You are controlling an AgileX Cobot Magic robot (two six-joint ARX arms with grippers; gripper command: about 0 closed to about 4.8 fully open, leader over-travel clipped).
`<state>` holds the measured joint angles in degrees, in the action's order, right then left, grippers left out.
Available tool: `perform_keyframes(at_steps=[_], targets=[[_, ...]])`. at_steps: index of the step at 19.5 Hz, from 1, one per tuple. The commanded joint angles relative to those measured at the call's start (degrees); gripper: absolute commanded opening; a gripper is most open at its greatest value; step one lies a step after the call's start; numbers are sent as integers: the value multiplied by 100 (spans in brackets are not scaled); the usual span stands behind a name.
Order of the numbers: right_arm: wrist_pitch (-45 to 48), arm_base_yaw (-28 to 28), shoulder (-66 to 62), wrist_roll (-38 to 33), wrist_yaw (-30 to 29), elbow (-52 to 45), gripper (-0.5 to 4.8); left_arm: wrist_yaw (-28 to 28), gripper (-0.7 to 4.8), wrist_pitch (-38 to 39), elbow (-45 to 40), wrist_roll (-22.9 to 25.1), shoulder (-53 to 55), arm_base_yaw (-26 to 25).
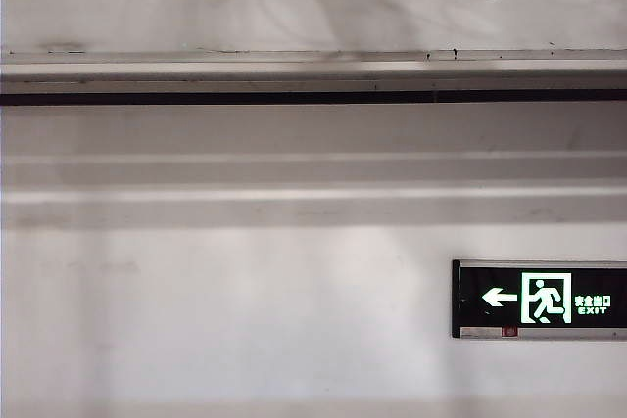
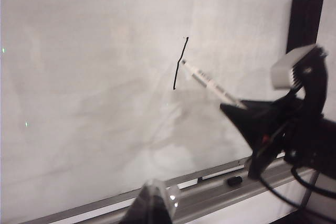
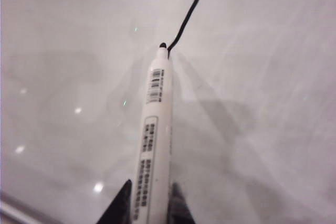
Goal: Take a marker from the whiteboard tray, write "Hi!" on the whiteboard, and then put the marker back vertically into the whiteboard tray.
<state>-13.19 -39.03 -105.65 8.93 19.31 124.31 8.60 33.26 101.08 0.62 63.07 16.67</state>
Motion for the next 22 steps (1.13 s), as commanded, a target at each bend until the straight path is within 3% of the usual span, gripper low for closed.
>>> perform_keyframes(at_steps=[1, 14, 22], targets=[[151, 46, -11, 13, -7, 22, -5, 24, -5, -76, 15, 46, -13, 2], [125, 199, -122, 9, -107, 22, -5, 24, -5, -79, 15, 46, -13, 2], [2, 260, -42, 11, 472, 31, -5, 24, -5, -76, 15, 46, -13, 2]])
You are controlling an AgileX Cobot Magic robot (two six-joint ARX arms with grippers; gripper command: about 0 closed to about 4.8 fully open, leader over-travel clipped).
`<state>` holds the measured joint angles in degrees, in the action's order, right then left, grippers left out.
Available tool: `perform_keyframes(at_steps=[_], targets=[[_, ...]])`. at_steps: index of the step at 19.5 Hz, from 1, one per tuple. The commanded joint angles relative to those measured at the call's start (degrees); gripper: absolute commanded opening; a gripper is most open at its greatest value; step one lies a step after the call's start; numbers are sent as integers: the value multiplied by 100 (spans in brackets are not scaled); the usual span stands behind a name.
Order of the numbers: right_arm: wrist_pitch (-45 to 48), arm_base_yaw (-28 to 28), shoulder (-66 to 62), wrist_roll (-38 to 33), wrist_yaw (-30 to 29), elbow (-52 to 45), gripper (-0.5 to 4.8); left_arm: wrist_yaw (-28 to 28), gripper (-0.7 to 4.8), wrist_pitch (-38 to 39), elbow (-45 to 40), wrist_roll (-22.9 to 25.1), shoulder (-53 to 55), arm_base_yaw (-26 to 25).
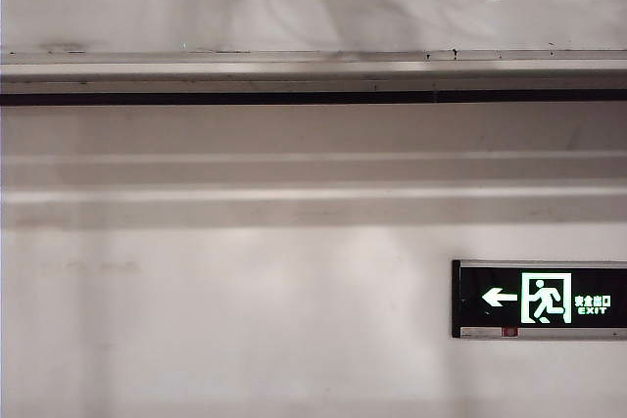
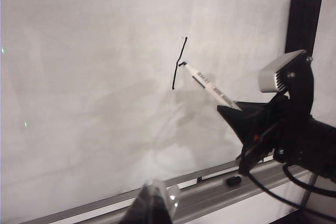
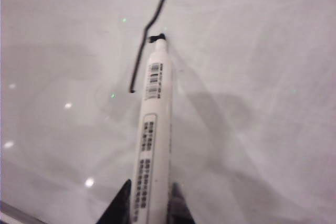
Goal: Take a marker from the whiteboard tray, write "Hi!" on the whiteboard, and then put the marker back vertically into the whiteboard tray.
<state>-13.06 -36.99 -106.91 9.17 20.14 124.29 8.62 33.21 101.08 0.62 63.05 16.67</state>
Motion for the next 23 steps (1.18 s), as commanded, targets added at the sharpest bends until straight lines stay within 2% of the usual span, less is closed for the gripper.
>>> perform_keyframes(at_steps=[1, 11, 16, 19, 23], targets=[[-35, 57, 94, -13, 468, 33, -5, 22, -5, -70, 15, 46, -11, 2], [-210, 114, 243, -13, 675, 33, -5, 22, -5, -70, 15, 44, -11, 2], [118, 105, 551, -13, 501, 33, -5, 22, -5, -72, 15, 44, -11, 2], [310, 238, 555, -11, -79, 33, -5, 22, -6, -72, 15, 44, -11, 2], [286, 289, 501, -11, -87, 24, -5, 24, -6, -72, 15, 44, -11, 2]])
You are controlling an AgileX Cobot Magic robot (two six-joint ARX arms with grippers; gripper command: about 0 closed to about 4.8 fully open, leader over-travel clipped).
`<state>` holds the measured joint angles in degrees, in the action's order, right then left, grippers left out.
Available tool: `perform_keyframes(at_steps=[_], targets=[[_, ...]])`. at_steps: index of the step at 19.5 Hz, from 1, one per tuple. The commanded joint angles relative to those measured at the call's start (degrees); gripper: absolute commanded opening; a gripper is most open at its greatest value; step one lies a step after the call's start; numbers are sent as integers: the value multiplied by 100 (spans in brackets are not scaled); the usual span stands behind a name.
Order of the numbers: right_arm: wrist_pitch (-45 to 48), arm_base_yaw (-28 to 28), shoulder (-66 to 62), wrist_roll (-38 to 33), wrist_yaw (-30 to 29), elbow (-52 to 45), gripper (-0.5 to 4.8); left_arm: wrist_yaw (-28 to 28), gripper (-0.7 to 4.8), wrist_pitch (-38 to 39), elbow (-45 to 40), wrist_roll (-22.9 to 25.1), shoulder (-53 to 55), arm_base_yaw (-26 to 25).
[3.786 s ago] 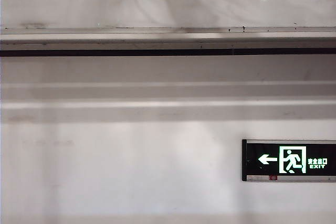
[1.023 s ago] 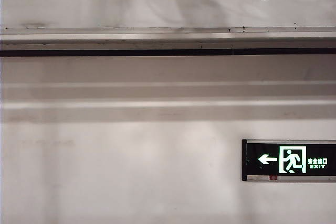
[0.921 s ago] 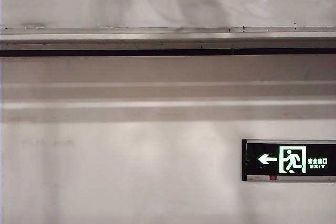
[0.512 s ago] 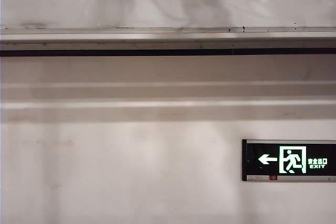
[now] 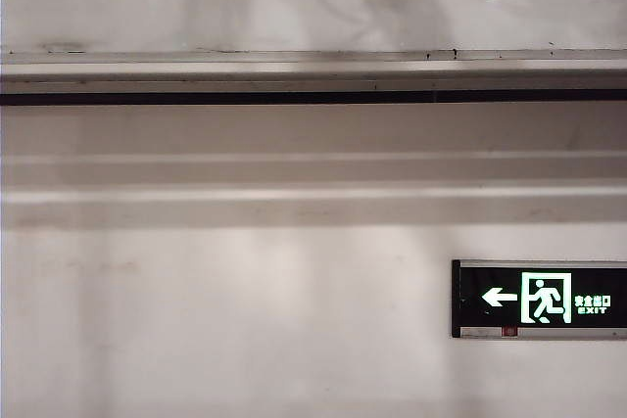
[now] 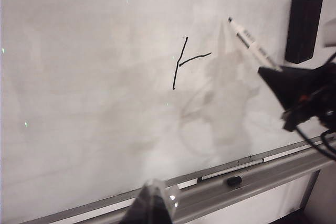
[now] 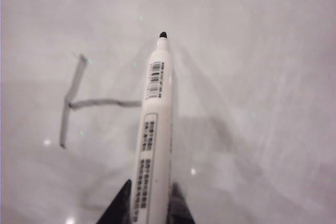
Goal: Take a marker from the whiteboard tray, write "Hi!" on the whiteboard, and then put the marker back vertically into the whiteboard tray.
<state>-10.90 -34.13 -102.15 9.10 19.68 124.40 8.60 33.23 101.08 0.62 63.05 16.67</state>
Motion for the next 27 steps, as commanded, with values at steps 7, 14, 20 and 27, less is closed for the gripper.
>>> perform_keyframes(at_steps=[7, 14, 20, 27], targets=[[140, 90, -42, -7, -186, 13, -5, 24, -6, -79, 15, 46, -11, 2], [33, 116, -81, -9, -297, 13, -5, 24, -5, -79, 15, 44, -11, 2], [-7, 116, -256, -9, -319, 15, -5, 26, -6, -76, 15, 44, -11, 2], [-485, 114, -221, -61, -140, 22, -5, 24, -5, -76, 15, 44, -11, 2]])
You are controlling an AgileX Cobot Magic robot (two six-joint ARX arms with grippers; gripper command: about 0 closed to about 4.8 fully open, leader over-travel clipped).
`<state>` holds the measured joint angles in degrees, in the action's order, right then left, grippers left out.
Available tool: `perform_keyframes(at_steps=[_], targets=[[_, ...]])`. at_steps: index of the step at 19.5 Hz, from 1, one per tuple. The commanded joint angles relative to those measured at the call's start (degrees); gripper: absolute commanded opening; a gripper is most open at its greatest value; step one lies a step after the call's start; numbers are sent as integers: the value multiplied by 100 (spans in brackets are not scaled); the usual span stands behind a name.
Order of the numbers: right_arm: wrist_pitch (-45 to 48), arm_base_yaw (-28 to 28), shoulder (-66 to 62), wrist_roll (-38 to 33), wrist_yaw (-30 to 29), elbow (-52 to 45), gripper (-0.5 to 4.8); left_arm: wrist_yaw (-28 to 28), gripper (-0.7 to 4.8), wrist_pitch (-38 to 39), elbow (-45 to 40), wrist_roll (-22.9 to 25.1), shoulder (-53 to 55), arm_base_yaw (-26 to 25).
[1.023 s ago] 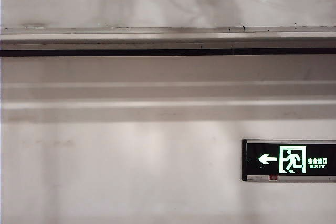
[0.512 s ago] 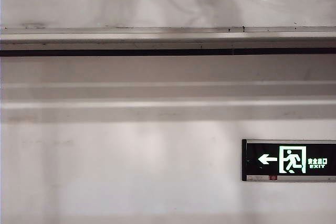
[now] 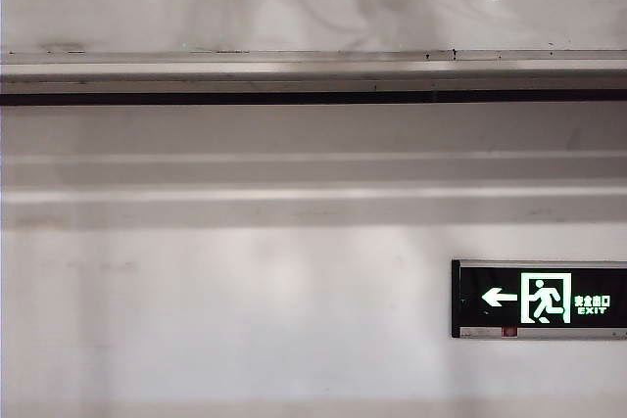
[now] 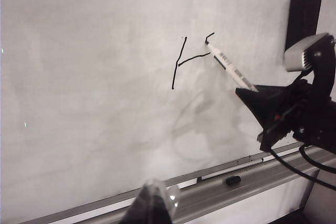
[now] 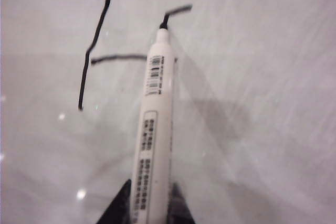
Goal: Take a marker from the whiteboard tray, write "Hi!" on the whiteboard, and then put the marker back vertically into the whiteboard tray.
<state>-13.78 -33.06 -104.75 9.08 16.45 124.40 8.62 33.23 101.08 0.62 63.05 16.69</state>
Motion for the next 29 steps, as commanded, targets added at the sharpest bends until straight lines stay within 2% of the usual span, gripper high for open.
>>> perform_keyframes(at_steps=[1, 10, 19, 29], targets=[[-337, 7, 55, -138, 184, 22, -5, 22, -6, -76, 15, 44, -11, 0], [-1255, 7, 105, -354, 179, 20, -5, 24, -5, -72, 15, 44, -11, 0], [-979, -31, 579, -348, 221, 20, -5, 24, -6, -74, 15, 44, -11, 0], [-649, 42, 431, -155, 293, 13, -5, 48, -5, -76, 15, 44, -11, 0]])
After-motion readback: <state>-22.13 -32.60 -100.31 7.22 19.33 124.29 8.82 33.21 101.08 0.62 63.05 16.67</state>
